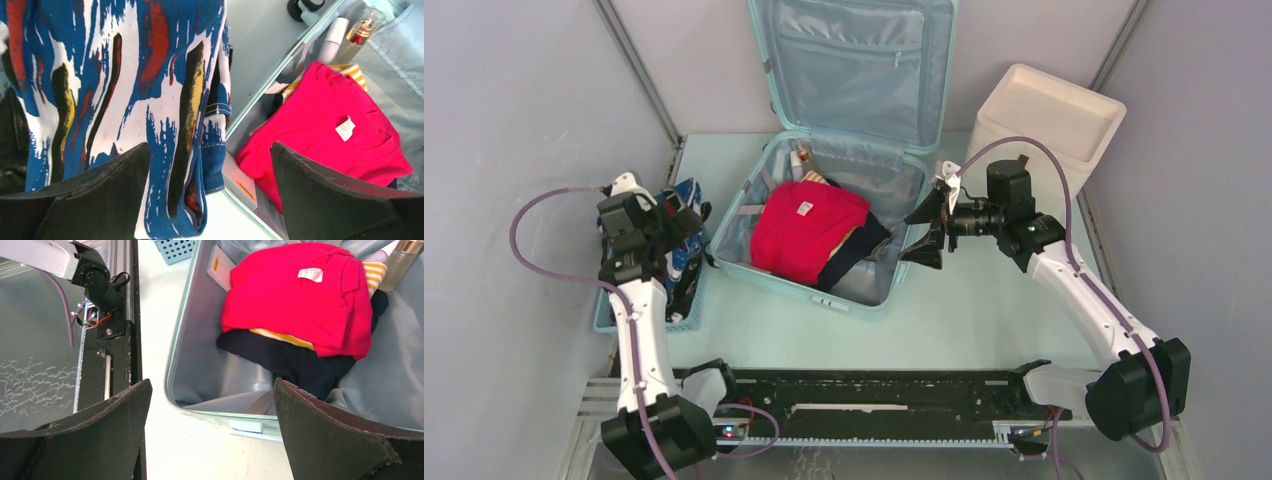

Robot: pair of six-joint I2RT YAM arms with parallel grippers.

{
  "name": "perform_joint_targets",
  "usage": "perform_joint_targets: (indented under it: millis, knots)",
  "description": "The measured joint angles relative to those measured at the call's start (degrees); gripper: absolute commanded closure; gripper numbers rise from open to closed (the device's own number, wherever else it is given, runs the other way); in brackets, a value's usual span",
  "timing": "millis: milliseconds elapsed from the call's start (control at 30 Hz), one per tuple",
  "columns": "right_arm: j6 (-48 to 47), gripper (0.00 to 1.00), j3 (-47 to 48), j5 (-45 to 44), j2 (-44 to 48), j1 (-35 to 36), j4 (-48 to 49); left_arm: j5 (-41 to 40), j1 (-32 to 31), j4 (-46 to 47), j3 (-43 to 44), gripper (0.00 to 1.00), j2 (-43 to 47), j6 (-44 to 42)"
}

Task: Open, take out, and arrange the luggage
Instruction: Place the clothes in the bin.

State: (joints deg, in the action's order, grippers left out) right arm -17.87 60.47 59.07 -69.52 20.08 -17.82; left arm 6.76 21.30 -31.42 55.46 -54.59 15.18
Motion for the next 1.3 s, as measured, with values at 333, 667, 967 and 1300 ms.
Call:
perform_joint_targets:
  millis: [333, 667, 967, 1300]
  knots:
    - [-0.5, 0.00, 0.0, 0.1, 0.3, 0.0, -0.8, -1.6, 0.1, -0.5, -0.7, 0.70, -8.5, 2.1]
    - [-1.1, 0.00, 0.0, 0.2, 0.4, 0.0, -1.0, -14.9, -0.9, -1.2, -0.8, 0.81, -6.8, -0.8]
    - [-1.1, 0.00, 0.0, 0.2, 0.4, 0.4, -1.1, -28.7, -10.1, -2.3, -0.8, 0.52, -10.6, -8.1]
    - [-1.5, 0.00, 0.0, 0.3, 0.4, 0.4, -1.2, -24.1, -9.8, -6.1, -0.7, 0.00, -1.6, -8.7]
